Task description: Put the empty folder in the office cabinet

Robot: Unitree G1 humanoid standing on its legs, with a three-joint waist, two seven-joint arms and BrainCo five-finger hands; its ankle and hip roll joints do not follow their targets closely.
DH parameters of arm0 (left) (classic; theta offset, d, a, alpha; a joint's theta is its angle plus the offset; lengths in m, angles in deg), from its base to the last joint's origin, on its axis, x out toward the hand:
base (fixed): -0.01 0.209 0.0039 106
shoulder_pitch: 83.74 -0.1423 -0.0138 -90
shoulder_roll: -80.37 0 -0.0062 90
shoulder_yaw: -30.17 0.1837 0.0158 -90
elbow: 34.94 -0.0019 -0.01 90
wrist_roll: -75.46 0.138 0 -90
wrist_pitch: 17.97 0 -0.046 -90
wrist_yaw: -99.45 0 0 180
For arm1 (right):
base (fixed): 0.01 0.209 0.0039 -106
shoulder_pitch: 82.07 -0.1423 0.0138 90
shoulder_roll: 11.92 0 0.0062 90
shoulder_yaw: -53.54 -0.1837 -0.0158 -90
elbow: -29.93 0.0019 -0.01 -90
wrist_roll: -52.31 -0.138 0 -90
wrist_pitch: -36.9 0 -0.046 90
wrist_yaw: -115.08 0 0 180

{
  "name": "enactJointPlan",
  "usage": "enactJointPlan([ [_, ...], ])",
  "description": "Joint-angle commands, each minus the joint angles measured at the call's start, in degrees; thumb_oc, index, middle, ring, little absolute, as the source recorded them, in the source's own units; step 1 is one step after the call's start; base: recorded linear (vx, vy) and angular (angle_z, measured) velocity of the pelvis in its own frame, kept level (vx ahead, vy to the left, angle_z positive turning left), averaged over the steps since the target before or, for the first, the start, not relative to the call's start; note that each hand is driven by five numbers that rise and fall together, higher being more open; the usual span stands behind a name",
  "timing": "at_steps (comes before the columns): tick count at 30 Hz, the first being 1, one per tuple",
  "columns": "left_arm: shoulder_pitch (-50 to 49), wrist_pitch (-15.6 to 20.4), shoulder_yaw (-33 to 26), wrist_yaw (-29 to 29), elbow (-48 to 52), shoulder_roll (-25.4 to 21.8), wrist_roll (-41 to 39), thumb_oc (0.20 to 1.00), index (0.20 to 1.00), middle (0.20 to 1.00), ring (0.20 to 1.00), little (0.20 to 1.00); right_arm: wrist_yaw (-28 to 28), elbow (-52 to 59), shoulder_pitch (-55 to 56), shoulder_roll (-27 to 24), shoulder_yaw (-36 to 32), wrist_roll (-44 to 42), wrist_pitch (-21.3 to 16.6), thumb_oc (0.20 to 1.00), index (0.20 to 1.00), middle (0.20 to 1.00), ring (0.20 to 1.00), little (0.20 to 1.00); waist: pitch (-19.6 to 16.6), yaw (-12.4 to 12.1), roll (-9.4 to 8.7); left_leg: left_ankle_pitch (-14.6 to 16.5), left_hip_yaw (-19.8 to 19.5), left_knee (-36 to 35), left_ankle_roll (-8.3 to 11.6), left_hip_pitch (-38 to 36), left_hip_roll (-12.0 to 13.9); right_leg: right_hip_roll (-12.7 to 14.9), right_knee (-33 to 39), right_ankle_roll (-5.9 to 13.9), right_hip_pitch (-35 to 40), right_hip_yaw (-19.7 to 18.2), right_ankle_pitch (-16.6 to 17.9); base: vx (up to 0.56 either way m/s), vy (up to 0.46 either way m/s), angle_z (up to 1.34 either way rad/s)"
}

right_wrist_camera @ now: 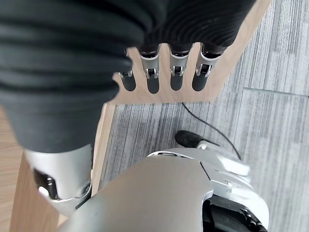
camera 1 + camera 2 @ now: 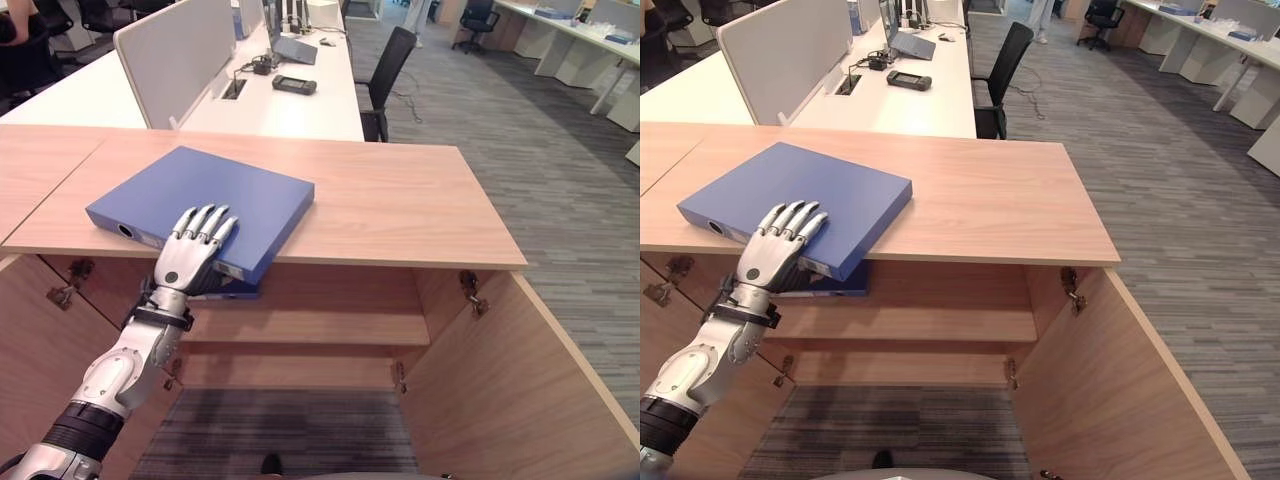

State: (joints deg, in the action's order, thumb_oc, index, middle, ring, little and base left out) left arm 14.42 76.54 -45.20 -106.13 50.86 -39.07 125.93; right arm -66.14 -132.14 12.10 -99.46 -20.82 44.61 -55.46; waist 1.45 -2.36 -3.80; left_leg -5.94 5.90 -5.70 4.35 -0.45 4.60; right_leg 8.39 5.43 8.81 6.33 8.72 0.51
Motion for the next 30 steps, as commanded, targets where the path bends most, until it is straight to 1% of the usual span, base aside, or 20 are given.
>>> enactJointPlan([
  [1,5.0,1.1,2.1,1.0,-0.8,-0.9,0.4,0.2,0.2,0.2,0.2,0.2,0.2,-1.0,-2.5,-0.5,1.6,1.4,-0.8,1.0,1.0,1.0,1.0,1.0,0.8,0.0,-0.41,9.7,0.2,0.7,-2.37,-4.2,-4.4,-3.8,-0.4,0.89,-2.5,0.1,2.4,0.0,0.0,0.0],
  [10,4.1,1.8,3.2,3.1,-1.9,0.0,-1.5,0.2,0.2,0.2,0.2,0.2,0.5,-1.1,-2.5,-0.7,1.2,1.5,-0.6,1.0,1.0,1.0,1.0,1.0,1.0,0.0,-0.44,9.7,0.1,0.7,-2.41,-4.3,-4.4,-3.8,-0.4,0.81,-2.5,0.0,2.5,0.0,0.0,0.0],
  [12,2.4,2.0,2.1,4.1,-0.8,0.5,-2.8,0.2,0.2,0.2,0.2,0.2,0.6,-0.9,-2.4,-0.7,0.9,1.4,-0.6,1.0,1.0,1.0,1.0,1.0,1.1,-0.1,-0.43,9.7,0.1,0.7,-2.45,-4.4,-4.4,-3.7,-0.4,0.78,-2.4,0.1,2.5,0.0,0.0,0.0],
  [14,-1.7,3.9,-1.4,7.1,4.2,1.8,-7.7,0.2,0.2,0.2,0.2,0.2,0.5,-0.2,-2.0,-0.7,0.6,1.8,-0.4,1.0,1.0,1.0,1.0,1.0,1.2,-0.3,-0.41,9.6,-0.1,0.7,-2.45,-4.2,-4.4,-3.8,-0.4,0.69,-2.4,0.2,2.4,0.0,0.0,0.0],
  [16,-3.6,4.2,-3.1,8.7,6.3,3.0,-11.2,0.2,0.2,0.2,0.2,0.2,0.3,0.0,-1.9,-0.6,0.6,2.0,-0.3,1.0,1.0,1.0,1.0,1.0,1.2,-0.4,-0.47,9.5,-0.2,0.7,-2.46,-4.3,-4.4,-3.8,-0.4,0.64,-2.3,0.3,2.4,0.0,0.0,0.0],
  [17,-3.7,4.2,-3.2,8.7,6.4,3.0,-11.3,0.2,0.2,0.2,0.2,0.2,0.3,0.0,-1.9,-0.6,0.6,2.0,-0.3,1.0,1.0,1.0,1.0,1.0,1.2,-0.4,-0.47,9.5,-0.2,0.7,-2.46,-4.3,-4.4,-3.8,-0.4,0.64,-2.3,0.3,2.4,0.0,0.0,0.0],
  [18,-6.9,6.0,-5.5,14.2,12.6,6.6,-24.5,0.2,0.2,0.2,0.2,0.2,0.3,0.7,-1.6,-0.7,0.3,2.1,0.1,1.0,1.0,1.0,1.0,1.0,1.6,-0.7,-0.42,9.2,-0.5,0.7,-2.5,-4.2,-4.4,-3.7,-0.4,0.5,-2.4,0.6,2.5,0.0,0.0,0.0],
  [19,-7.3,5.8,-5.9,14.6,13.1,6.5,-24.8,0.2,0.2,0.2,0.2,0.2,0.2,0.7,-1.5,-0.7,0.4,2.2,0.1,1.0,1.0,1.0,1.0,1.0,1.6,-0.6,-0.37,9.2,-0.5,0.7,-2.5,-4.2,-4.4,-3.7,-0.4,0.5,-2.4,0.6,2.5,0.0,0.0,0.0],
  [20,-8.3,6.7,-6.7,16.3,15.7,7.3,-29.4,0.2,0.2,0.2,0.2,0.2,0.0,0.9,-1.2,-0.7,0.1,2.3,0.2,1.0,1.0,1.0,1.0,1.0,1.7,-0.7,-0.32,9.2,-0.6,0.7,-2.5,-4.2,-4.4,-3.7,-0.4,0.47,-2.4,0.6,2.5,0.0,0.0,0.0],
  [21,-10.2,6.7,-8.2,19.2,19.2,8.3,-35.8,0.2,0.2,0.2,0.2,0.2,-0.5,0.9,-0.7,-0.9,0.2,2.5,0.4,1.0,1.0,1.0,1.0,1.0,1.8,-0.6,-0.2,9.1,-0.6,0.7,-2.52,-4.2,-4.3,-3.7,-0.4,0.43,-2.4,0.6,2.6,0.0,0.0,0.0],
  [22,-11.2,7.1,-9.1,20.7,21.0,9.0,-41.5,0.2,0.2,0.2,0.2,0.2,-0.8,0.8,-0.5,-0.8,0.3,2.7,0.5,1.0,1.0,1.0,1.0,1.0,1.8,-0.6,-0.09,9.1,-0.6,0.7,-2.5,-4.2,-4.3,-3.7,-0.4,0.41,-2.4,0.7,2.6,0.0,0.0,0.0],
  [23,-11.3,7.0,-9.2,20.7,21.1,9.0,-41.6,0.2,0.2,0.2,0.2,0.2,-0.8,0.8,-0.5,-0.8,0.3,2.7,0.5,1.0,1.0,1.0,1.0,1.0,1.8,-0.6,-0.09,9.1,-0.6,0.7,-2.5,-4.2,-4.3,-3.7,-0.4,0.4,-2.4,0.7,2.6,0.0,0.0,0.0],
  [24,-12.0,7.5,-10.1,23.0,23.0,9.8,-52.4,0.2,0.2,0.2,0.2,0.2,-1.4,0.6,-0.4,-0.9,0.5,3.1,0.8,1.0,1.0,1.0,1.0,1.0,1.8,-0.7,0.14,8.9,-0.7,0.7,-2.49,-4.2,-4.3,-3.6,-0.4,0.4,-2.3,0.8,2.6,-0.01,0.001,0.08],
  [26,-12.4,7.0,-11.4,25.1,24.1,9.8,-62.1,0.2,0.2,0.2,0.2,0.2,-1.9,-0.1,-0.8,-0.8,0.6,3.6,1.2,1.0,1.0,1.0,1.0,1.0,1.8,-0.8,0.34,8.9,-0.9,0.7,-2.47,-4.3,-4.4,-3.6,-0.4,0.37,-2.1,0.9,2.6,-0.01,-0.003,0.14],
  [27,-12.4,6.7,-11.7,26.8,25.0,9.5,-68.5,0.2,0.2,0.2,0.2,0.2,-2.3,-0.6,-1.0,-0.9,0.6,4.0,1.5,1.0,1.0,1.0,1.0,1.0,1.8,-0.8,0.56,8.8,-0.9,0.7,-2.43,-4.3,-4.4,-3.6,-0.4,0.36,-2.0,1.1,2.6,-0.01,-0.004,0.09],
  [28,-12.4,6.6,-12.1,27.7,25.3,9.1,-72.7,0.2,0.2,0.2,0.2,0.2,-2.5,-0.9,-1.3,-0.9,0.6,4.3,1.7,1.0,1.0,1.0,1.0,1.0,1.8,-0.8,0.68,8.7,-1.0,0.7,-2.4,-4.3,-4.4,-3.6,-0.4,0.35,-2.0,1.1,2.6,0.0,0.0,0.05],
  [29,-12.3,6.3,-12.4,29.0,25.8,8.2,-78.6,0.2,0.2,0.2,0.2,0.2,-2.7,-1.4,-1.6,-0.8,0.6,4.7,2.0,1.0,1.0,1.0,1.0,1.0,1.8,-1.0,0.9,8.6,-1.0,0.7,-2.33,-4.3,-4.4,-3.6,-0.4,0.32,-1.9,1.3,2.6,0.0,0.001,0.04],
  [30,-12.1,6.3,-12.9,29.6,26.0,7.4,-82.2,0.2,0.2,0.2,0.2,0.2,-2.9,-1.7,-1.9,-0.7,0.7,5.0,2.2,1.0,1.0,1.0,1.0,1.0,1.8,-1.0,0.94,8.6,-1.0,0.7,-2.28,-4.4,-4.4,-3.6,-0.4,0.3,-1.8,1.4,2.6,0.0,0.0,0.0],
])
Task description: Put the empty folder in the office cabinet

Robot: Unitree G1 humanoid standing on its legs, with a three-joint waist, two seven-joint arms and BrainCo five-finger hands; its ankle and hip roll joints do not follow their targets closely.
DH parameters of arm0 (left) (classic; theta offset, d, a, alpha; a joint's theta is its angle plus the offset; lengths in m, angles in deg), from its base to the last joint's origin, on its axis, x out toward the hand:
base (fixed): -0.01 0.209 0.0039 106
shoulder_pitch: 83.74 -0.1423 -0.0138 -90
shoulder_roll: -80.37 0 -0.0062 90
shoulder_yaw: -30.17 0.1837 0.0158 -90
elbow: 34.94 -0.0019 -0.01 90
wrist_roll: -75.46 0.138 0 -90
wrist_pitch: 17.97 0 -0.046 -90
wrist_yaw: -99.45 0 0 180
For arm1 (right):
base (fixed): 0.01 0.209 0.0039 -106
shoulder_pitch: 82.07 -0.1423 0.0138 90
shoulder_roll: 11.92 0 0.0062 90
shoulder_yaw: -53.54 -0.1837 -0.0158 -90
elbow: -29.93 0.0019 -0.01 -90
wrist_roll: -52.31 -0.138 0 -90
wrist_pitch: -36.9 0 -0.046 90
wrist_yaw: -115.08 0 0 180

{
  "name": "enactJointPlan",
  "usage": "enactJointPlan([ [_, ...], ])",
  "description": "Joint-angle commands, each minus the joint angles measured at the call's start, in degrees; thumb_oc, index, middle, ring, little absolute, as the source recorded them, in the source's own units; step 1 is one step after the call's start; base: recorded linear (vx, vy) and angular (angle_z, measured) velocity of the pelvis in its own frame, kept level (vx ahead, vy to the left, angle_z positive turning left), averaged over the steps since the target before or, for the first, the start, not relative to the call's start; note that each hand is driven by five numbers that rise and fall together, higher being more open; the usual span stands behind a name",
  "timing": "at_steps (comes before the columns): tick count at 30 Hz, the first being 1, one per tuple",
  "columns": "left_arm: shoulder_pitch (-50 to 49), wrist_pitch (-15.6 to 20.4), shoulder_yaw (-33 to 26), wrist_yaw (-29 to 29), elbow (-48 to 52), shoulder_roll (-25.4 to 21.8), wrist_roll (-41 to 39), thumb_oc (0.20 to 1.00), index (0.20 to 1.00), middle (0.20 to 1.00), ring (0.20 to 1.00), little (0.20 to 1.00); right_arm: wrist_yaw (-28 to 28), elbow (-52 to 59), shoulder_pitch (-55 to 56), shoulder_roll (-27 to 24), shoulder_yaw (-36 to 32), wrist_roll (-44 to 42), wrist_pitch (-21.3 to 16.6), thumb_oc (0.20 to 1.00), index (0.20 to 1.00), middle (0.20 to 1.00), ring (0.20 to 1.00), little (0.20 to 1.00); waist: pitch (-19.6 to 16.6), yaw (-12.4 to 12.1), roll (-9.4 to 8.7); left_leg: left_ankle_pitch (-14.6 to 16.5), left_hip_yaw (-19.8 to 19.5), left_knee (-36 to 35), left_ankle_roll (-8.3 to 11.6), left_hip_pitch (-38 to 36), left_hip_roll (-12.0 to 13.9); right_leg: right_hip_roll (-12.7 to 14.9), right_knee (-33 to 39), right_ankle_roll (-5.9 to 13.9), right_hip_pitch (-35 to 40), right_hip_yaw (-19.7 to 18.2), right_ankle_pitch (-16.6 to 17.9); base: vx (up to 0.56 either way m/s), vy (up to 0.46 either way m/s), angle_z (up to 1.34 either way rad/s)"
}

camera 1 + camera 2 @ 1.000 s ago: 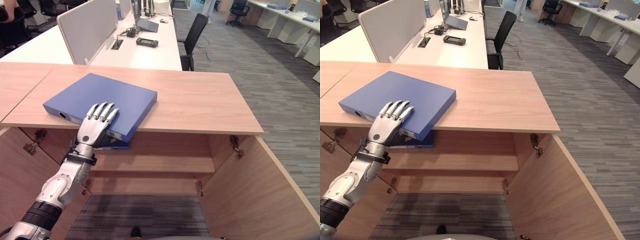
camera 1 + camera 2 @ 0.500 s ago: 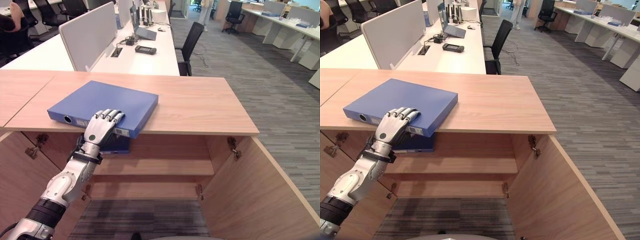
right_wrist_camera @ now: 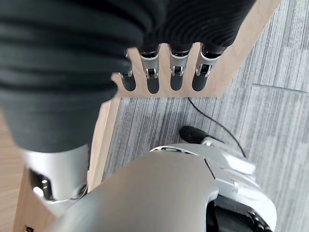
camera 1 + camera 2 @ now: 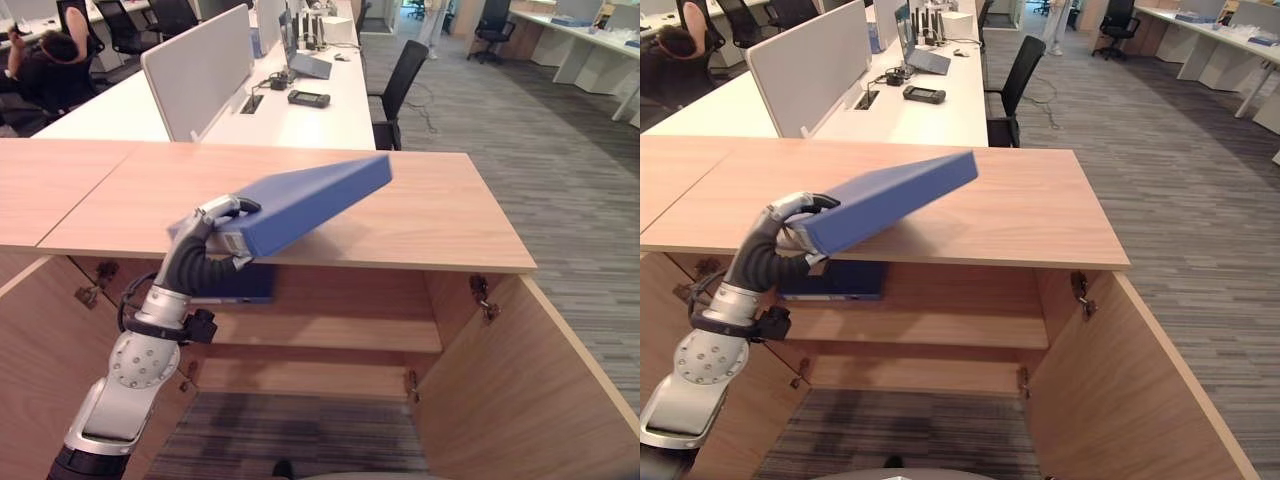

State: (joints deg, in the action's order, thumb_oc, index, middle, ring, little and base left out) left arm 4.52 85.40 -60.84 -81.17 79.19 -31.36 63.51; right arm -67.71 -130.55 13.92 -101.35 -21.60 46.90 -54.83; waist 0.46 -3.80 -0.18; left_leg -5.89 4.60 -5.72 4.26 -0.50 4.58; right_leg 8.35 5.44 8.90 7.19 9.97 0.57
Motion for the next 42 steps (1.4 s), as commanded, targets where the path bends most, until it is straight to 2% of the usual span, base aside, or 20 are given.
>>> enactJointPlan([
  [1,-1.6,-2.6,3.0,4.9,-2.2,-0.9,-24.1,0.2,0.2,0.2,0.2,0.2,-1.5,-3.8,-4.1,1.4,1.7,3.2,1.8,1.0,1.0,1.0,1.0,1.0,2.7,0.3,-2.58,8.4,0.2,0.7,-2.11,-4.4,-4.4,-3.6,-0.4,0.18,-2.5,0.1,2.5,0.0,0.0,0.0],
  [2,-1.5,-2.7,2.8,5.6,-1.9,-1.1,-28.3,0.2,0.2,0.2,0.2,0.2,-1.6,-4.2,-4.3,1.6,1.8,3.6,1.9,1.0,1.0,1.0,1.0,1.0,2.7,0.3,-2.48,8.4,0.1,0.7,-2.08,-4.4,-4.4,-3.6,-0.4,0.15,-2.3,0.2,2.5,0.0,0.0,0.0],
  [3,-1.5,-2.7,2.8,5.7,-1.9,-1.1,-28.4,0.2,0.2,0.2,0.2,0.2,-1.6,-4.2,-4.3,1.7,1.8,3.6,1.9,1.0,1.0,1.0,1.0,1.0,2.7,0.3,-2.51,8.4,0.1,0.7,-2.08,-4.5,-4.4,-3.6,-0.4,0.16,-2.3,0.2,2.5,0.0,0.0,0.0],
  [4,-1.1,-2.6,2.5,6.3,-2.1,-1.2,-34.5,0.2,0.2,0.2,0.2,0.2,-1.9,-5.1,-4.5,1.8,1.9,4.1,2.1,1.0,1.0,1.0,1.0,1.0,2.8,0.2,-2.39,8.4,-0.1,0.7,-2.06,-4.6,-4.5,-3.7,-0.4,0.11,-2.1,0.2,2.4,0.0,0.0,0.0],
  [9,-2.0,-1.2,-0.6,6.6,-0.7,-1.1,-41.4,0.2,0.2,0.2,0.2,0.2,-2.1,-6.0,-4.2,2.3,1.6,4.4,1.9,1.0,1.0,1.0,1.0,1.0,2.9,-0.2,-2.21,8.4,-0.4,0.7,-1.91,-4.6,-4.6,-3.7,-0.4,0.1,-1.9,0.5,2.3,0.0,-0.002,0.01],
  [16,-2.4,1.0,-4.4,6.1,-0.7,3.6,-46.3,0.2,0.2,0.2,0.2,0.2,-2.3,-6.5,-4.3,2.1,1.0,4.6,1.2,1.0,1.0,1.0,1.0,1.0,3.1,-0.7,-2.21,8.3,-0.8,0.7,-1.79,-4.5,-4.6,-3.6,-0.4,-0.06,-1.6,0.9,1.9,0.0,-0.001,0.01],
  [24,-1.0,1.4,-4.1,5.3,-1.3,6.3,-47.2,0.2,0.2,0.2,0.2,0.2,-2.2,-6.3,-4.7,1.9,1.3,4.5,0.9,1.0,1.0,1.0,1.0,1.0,3.1,-0.8,-2.3,8.2,-0.9,0.7,-1.79,-4.6,-4.6,-3.4,-0.4,-0.17,-1.5,1.1,1.8,-0.01,-0.001,0.04],
  [31,-2.4,0.0,-2.9,5.3,-2.8,7.1,-46.2,0.2,0.2,0.2,0.2,0.2,-2.4,-5.7,-4.7,1.8,1.6,4.5,1.0,1.0,1.0,1.0,1.0,1.0,3.1,-1.0,-2.29,8.2,-1.0,0.7,-1.87,-4.5,-4.6,-3.2,-0.4,-0.14,-1.4,1.2,1.9,0.0,0.0,0.0],
  [36,-6.5,-3.4,1.1,4.9,-4.6,8.1,-45.5,0.2,0.2,0.2,0.2,0.2,-2.6,0.2,-6.6,2.3,3.0,1.1,0.5,1.0,1.0,1.0,1.0,1.0,3.3,-1.2,-1.98,8.1,-1.0,0.7,-2.09,-4.5,-4.6,-3.2,-0.4,-0.19,-1.5,1.2,2.1,0.0,0.0,0.0],
  [37,-4.9,-5.3,6.7,5.9,-6.8,7.8,-45.7,0.2,0.2,0.2,0.2,0.2,-0.4,-2.5,-19.3,5.3,6.2,-2.8,2.1,1.0,1.0,1.0,1.0,1.0,2.9,-2.8,-1.85,8.1,-1.4,0.7,-2.22,-4.6,-4.7,-3.1,-0.4,-0.26,-1.2,1.5,1.9,0.0,0.0,0.0],
  [40,-9.8,-6.3,5.5,6.7,-7.7,8.0,-45.5,0.2,0.2,0.2,0.2,0.2,-2.1,2.0,-12.9,0.7,2.1,-6.6,0.8,1.0,1.0,1.0,1.0,1.0,3.4,-3.0,-1.61,8.0,-1.5,0.7,-2.21,-4.7,-4.8,-3.1,-0.4,-0.21,-1.2,1.9,1.8,-0.01,0.016,0.09],
  [42,-13.1,-7.4,5.1,8.2,-9.1,7.2,-46.8,0.2,0.2,0.2,0.2,0.2,-2.3,12.3,-10.9,-1.9,0.7,-11.0,-0.4,1.0,1.0,1.0,1.0,1.0,3.8,-2.6,-1.75,7.9,-1.1,0.7,-2.06,-4.7,-4.7,-3.2,-0.4,-0.2,-1.4,1.8,1.9,-0.02,0.011,0.06],
])
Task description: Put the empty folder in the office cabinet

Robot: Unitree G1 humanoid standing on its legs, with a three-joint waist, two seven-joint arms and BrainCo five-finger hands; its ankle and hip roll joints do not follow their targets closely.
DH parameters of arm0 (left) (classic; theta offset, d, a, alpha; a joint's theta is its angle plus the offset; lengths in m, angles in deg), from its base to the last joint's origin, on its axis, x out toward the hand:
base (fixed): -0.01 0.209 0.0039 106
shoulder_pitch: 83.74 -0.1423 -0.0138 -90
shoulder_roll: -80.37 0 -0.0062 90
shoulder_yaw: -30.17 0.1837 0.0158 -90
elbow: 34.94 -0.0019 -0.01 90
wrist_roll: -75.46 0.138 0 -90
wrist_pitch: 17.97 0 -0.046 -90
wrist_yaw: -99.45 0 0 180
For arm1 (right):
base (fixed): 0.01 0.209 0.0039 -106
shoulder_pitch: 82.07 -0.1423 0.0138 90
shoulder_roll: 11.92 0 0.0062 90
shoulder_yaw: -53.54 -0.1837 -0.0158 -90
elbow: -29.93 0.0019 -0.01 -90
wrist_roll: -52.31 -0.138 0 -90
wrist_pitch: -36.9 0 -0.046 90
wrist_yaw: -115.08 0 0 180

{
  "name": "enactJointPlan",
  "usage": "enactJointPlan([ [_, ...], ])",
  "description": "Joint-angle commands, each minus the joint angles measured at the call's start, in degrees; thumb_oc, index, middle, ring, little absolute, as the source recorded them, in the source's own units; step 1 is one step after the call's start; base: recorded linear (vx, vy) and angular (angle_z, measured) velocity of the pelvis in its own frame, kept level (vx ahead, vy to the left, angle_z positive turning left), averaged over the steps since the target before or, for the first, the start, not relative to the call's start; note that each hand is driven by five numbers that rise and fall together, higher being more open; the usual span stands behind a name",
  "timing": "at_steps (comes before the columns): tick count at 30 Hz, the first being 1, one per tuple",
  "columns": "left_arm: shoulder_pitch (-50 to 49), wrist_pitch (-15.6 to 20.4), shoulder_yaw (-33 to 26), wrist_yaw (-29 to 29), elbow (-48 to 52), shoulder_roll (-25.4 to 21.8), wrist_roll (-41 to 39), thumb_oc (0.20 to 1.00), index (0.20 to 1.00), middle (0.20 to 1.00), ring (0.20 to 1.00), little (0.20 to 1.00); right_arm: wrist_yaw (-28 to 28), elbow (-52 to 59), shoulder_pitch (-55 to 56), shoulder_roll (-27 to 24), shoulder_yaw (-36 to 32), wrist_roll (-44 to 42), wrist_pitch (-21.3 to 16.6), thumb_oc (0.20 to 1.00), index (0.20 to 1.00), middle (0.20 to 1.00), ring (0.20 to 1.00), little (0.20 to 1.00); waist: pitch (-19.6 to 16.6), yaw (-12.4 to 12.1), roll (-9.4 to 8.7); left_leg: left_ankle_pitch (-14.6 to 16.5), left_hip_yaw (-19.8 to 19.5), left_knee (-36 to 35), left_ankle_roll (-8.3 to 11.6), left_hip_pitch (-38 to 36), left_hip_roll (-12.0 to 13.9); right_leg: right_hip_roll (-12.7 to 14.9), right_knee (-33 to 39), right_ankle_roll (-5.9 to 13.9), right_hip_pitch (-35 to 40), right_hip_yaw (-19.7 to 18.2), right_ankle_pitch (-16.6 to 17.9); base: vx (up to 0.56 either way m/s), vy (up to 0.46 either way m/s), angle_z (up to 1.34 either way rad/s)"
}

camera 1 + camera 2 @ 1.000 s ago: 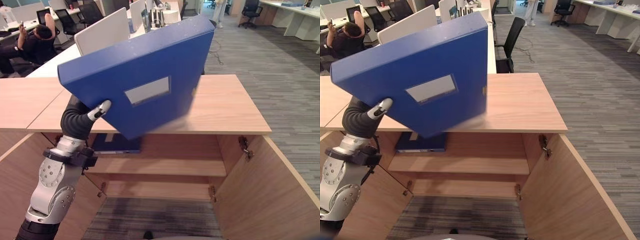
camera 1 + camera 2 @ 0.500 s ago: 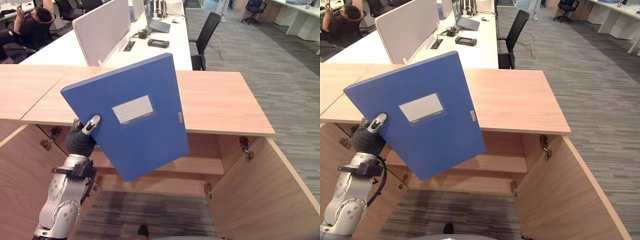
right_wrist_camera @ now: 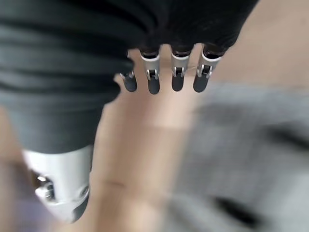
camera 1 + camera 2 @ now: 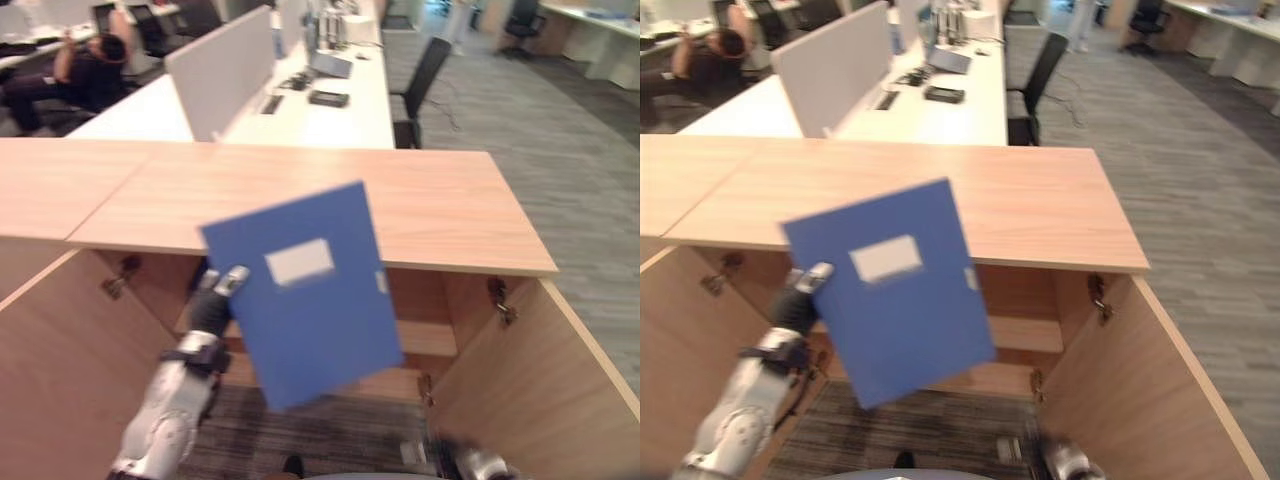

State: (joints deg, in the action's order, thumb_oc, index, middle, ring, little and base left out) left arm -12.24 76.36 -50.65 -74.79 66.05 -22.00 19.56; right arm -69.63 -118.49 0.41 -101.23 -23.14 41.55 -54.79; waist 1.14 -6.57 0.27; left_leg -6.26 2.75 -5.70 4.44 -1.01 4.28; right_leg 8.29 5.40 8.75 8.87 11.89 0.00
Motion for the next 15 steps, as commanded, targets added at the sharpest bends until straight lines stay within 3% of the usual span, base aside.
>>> enactJointPlan([
  [1,2.7,1.2,-5.6,2.2,3.7,-2.4,-3.0,0.2,0.2,0.2,0.2,0.2,-0.5,4.2,3.8,-3.2,1.8,-6.6,-0.8,1.0,1.0,1.0,1.0,1.0,3.3,0.3,-2.3,8.2,0.9,0.7,-2.23,-4.2,-4.3,-3.1,-0.4,-0.06,-3.1,-0.2,2.5,0.0,0.0,0.0],
  [6,0.2,1.0,-7.9,2.4,2.1,-3.6,-2.5,0.2,0.2,0.2,0.2,0.2,-1.7,18.5,9.3,-7.9,-1.2,-10.1,-1.5,1.0,1.0,1.0,1.0,1.0,3.2,1.3,-2.54,8.2,1.1,0.7,-2.11,-4.3,-4.3,-3.1,-0.4,0.07,-3.1,-0.1,2.4,0.0,0.003,-0.03],
  [15,0.4,0.3,-10.3,3.5,0.3,-2.0,-0.3,0.2,0.2,0.2,0.2,0.2,-3.0,25.5,12.2,-10.3,-5.3,-11.9,-1.4,1.0,1.0,1.0,1.0,1.0,2.9,2.2,-2.72,8.4,1.2,0.7,-2.08,-4.2,-4.1,-3.1,-0.4,0.13,-3.4,-0.1,2.3,0.0,0.002,-0.02],
])
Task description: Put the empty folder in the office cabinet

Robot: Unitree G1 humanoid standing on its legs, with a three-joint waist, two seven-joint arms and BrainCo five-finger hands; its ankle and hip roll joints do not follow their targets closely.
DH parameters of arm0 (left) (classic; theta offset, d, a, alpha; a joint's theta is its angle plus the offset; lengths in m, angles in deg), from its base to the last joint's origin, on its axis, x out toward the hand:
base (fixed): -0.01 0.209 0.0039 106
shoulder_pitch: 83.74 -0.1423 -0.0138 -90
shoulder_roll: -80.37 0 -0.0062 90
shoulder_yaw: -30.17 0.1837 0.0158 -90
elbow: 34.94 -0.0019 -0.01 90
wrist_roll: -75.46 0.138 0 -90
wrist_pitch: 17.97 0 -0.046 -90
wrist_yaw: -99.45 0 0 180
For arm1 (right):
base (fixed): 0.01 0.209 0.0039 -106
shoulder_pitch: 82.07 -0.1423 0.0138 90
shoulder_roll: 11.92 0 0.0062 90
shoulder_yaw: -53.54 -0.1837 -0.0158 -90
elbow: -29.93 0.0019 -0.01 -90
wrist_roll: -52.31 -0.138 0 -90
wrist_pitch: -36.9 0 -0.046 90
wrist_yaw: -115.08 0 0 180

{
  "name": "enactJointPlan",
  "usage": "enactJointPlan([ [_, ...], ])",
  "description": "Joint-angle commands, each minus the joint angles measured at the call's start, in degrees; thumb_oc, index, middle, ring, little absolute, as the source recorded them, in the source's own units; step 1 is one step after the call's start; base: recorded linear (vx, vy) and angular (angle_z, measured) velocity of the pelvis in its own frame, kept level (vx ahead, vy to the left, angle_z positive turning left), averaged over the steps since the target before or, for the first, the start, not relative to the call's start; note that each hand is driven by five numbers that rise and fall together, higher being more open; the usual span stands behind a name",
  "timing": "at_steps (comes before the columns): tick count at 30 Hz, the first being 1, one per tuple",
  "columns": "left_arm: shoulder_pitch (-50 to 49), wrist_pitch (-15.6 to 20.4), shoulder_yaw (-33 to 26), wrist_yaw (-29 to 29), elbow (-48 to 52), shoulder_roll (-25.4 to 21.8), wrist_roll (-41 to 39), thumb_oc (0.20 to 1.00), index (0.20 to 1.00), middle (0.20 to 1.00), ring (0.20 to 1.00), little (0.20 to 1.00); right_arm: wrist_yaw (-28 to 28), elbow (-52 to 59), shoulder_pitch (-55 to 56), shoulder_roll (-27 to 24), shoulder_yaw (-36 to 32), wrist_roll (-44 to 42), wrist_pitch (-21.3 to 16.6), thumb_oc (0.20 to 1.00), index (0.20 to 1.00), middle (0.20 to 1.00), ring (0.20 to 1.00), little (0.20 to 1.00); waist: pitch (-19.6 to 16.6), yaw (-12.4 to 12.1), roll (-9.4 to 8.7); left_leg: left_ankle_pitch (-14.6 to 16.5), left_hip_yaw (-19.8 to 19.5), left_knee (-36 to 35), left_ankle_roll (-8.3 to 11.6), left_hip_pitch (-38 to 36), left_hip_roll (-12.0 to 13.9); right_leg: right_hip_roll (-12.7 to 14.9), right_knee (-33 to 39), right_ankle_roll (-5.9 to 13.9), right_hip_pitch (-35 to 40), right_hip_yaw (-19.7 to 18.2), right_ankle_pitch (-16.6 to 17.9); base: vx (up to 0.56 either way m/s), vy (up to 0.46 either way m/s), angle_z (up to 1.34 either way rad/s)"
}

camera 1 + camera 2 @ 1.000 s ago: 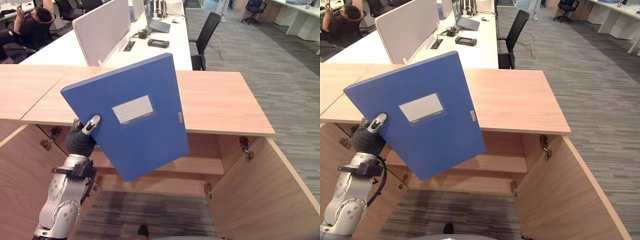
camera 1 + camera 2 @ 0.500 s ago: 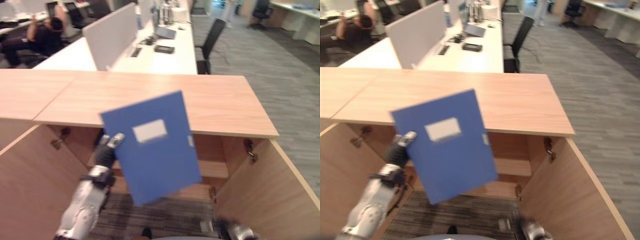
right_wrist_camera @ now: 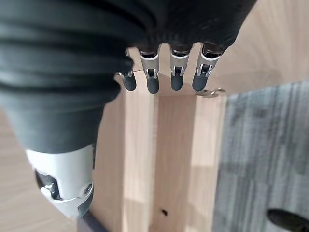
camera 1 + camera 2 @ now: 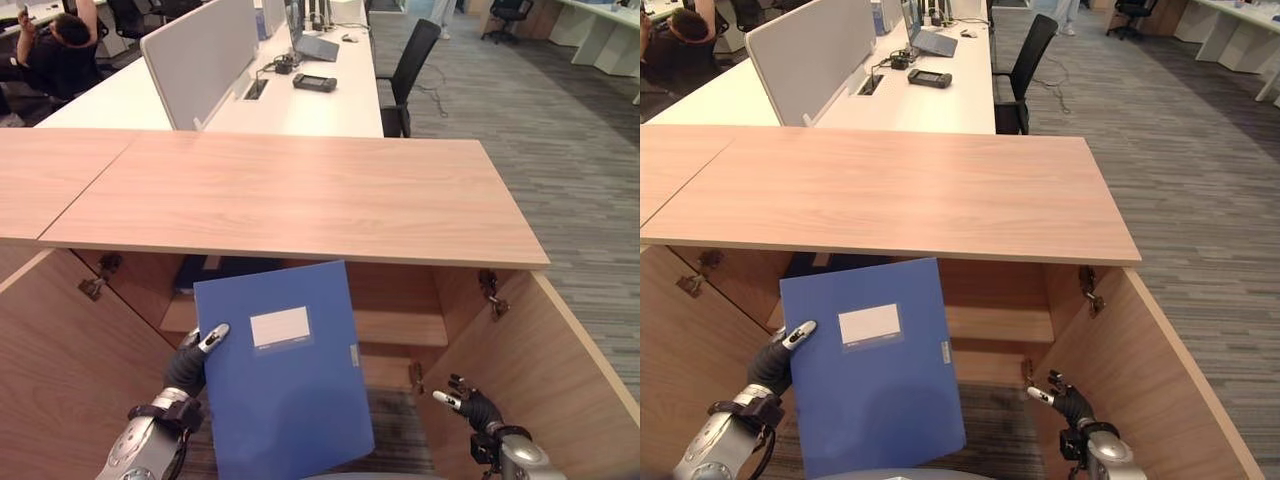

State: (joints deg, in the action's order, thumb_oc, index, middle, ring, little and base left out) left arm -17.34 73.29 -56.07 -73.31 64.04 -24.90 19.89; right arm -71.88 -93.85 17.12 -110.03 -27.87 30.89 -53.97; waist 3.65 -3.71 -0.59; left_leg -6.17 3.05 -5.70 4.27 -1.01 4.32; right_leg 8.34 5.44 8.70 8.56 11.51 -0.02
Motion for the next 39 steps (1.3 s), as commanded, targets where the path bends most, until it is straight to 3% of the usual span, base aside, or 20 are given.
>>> enactJointPlan([
  [1,5.4,3.2,-5.1,2.1,2.2,1.1,-0.4,0.2,0.2,0.2,0.2,0.2,-0.8,0.9,-4.4,-1.4,-0.7,-1.1,-2.2,1.0,1.0,1.0,1.0,1.0,0.3,-0.6,-1.87,8.3,0.9,0.7,-1.91,-4.1,-4.1,-3.1,-0.4,0.19,-3.1,0.3,2.3,0.0,0.0,0.0],
  [7,6.7,3.4,-6.5,2.3,0.8,2.5,1.0,0.2,0.2,0.2,0.2,0.2,-4.5,5.3,-3.4,-0.4,-1.6,-10.9,-2.0,1.0,1.0,1.0,1.0,1.0,0.4,-0.5,-1.9,8.3,1.0,0.7,-1.77,-4.0,-4.0,-3.1,-0.4,0.13,-3.2,0.3,2.2,0.0,0.0,0.0],
  [9,8.6,3.7,-5.9,3.1,-0.2,2.6,2.2,0.2,0.2,0.2,0.2,0.2,-9.5,12.2,-3.4,-1.3,1.9,-17.5,-0.7,1.0,1.0,1.0,1.0,1.0,0.3,-0.6,-2.12,8.2,1.0,0.7,-1.57,-4.1,-4.0,-3.1,-0.4,0.1,-3.2,0.2,2.2,0.0,0.0,0.0],
  [20,13.9,4.7,-2.3,5.3,-0.5,4.4,5.9,0.2,0.2,0.2,0.2,0.2,-17.2,22.5,-6.5,0.8,11.4,-30.0,1.6,1.0,1.0,1.0,1.0,1.0,0.1,-1.4,-2.55,8.1,1.2,0.7,-1.21,-4.1,-3.8,-3.0,-0.4,0.03,-3.3,0.6,2.1,0.0,0.0,0.0],
  [34,18.3,5.6,0.3,6.9,-0.8,7.0,7.8,0.2,0.2,0.2,0.2,0.2,-20.6,21.8,-7.4,1.3,17.4,-28.8,2.9,1.0,1.0,1.0,1.0,1.0,-0.2,-1.5,-2.89,8.2,1.4,0.7,-0.96,-4.2,-3.4,-3.0,-0.4,-0.13,-3.1,0.7,1.7,0.0,0.0,0.0],
  [39,22.2,5.1,5.6,8.2,-0.1,8.1,7.3,0.2,0.2,0.2,0.2,0.2,-20.6,20.4,-10.3,1.6,20.3,-26.0,3.0,1.0,1.0,1.0,1.0,1.0,-0.2,-1.3,-3.0,8.1,1.3,0.7,-0.97,-4.1,-3.3,-3.0,-0.4,-0.2,-3.0,0.6,1.7,0.0,0.0,0.0],
])
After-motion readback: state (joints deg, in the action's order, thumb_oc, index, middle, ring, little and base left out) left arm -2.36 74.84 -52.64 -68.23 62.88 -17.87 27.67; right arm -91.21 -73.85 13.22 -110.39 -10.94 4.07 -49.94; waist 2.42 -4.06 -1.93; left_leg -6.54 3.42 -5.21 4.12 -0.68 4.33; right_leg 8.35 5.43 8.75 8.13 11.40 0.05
